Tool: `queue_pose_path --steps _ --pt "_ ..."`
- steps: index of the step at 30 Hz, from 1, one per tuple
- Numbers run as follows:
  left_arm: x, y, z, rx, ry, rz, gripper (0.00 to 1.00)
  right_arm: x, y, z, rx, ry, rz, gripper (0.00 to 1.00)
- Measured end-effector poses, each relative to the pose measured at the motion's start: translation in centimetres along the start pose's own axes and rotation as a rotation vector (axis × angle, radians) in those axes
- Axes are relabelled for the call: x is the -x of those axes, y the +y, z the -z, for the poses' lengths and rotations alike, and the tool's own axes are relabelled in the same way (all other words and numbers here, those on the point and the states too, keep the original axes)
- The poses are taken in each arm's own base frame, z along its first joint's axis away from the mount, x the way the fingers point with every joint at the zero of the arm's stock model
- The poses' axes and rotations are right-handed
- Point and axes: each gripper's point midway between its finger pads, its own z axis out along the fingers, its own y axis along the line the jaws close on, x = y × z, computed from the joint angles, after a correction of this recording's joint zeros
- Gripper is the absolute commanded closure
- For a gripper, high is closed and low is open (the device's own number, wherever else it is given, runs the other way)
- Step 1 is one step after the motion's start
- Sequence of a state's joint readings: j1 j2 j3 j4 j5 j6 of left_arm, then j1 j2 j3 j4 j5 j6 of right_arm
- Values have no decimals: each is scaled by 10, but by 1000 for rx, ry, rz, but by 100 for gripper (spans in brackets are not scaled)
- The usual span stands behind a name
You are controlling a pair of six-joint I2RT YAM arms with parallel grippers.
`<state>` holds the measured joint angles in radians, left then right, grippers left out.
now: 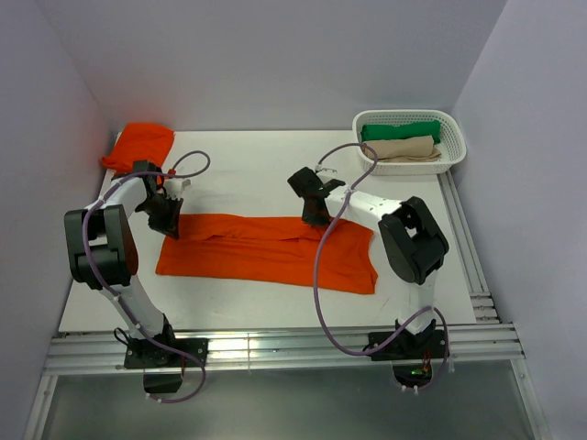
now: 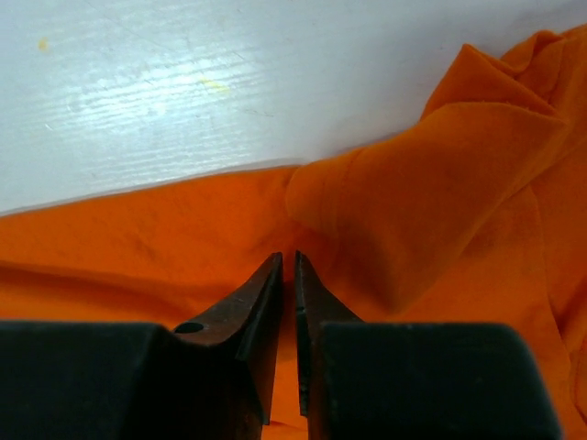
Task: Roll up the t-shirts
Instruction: Fold the tshirt
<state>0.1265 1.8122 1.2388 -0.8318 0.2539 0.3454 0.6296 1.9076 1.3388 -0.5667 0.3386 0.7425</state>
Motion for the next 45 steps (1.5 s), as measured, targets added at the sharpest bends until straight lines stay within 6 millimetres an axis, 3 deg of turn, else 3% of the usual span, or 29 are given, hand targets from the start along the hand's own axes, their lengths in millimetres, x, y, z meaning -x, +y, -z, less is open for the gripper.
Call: queue_pose_path --steps 18,27,30,31,34,37,45 --pt "6 10 5 57 -7 -3 100 -7 -16 30 37 -22 -72 91" --pt "35 21 25 107 -77 -20 100 -18 -19 47 53 -39 -91 92" --pt "37 22 27 113 -82 -23 100 -26 -22 50 51 -33 -93 82" --pt "37 22 28 113 -81 -24 100 -28 -23 49 49 -31 -92 73" --pt "35 21 28 111 -73 -23 100 -28 -22 49 47 -29 -92 60" --pt "34 21 28 110 -70 -22 100 -20 -15 48 46 -38 -87 54" --pt "34 23 28 124 -66 -23 100 7 13 39 41 -62 -54 52"
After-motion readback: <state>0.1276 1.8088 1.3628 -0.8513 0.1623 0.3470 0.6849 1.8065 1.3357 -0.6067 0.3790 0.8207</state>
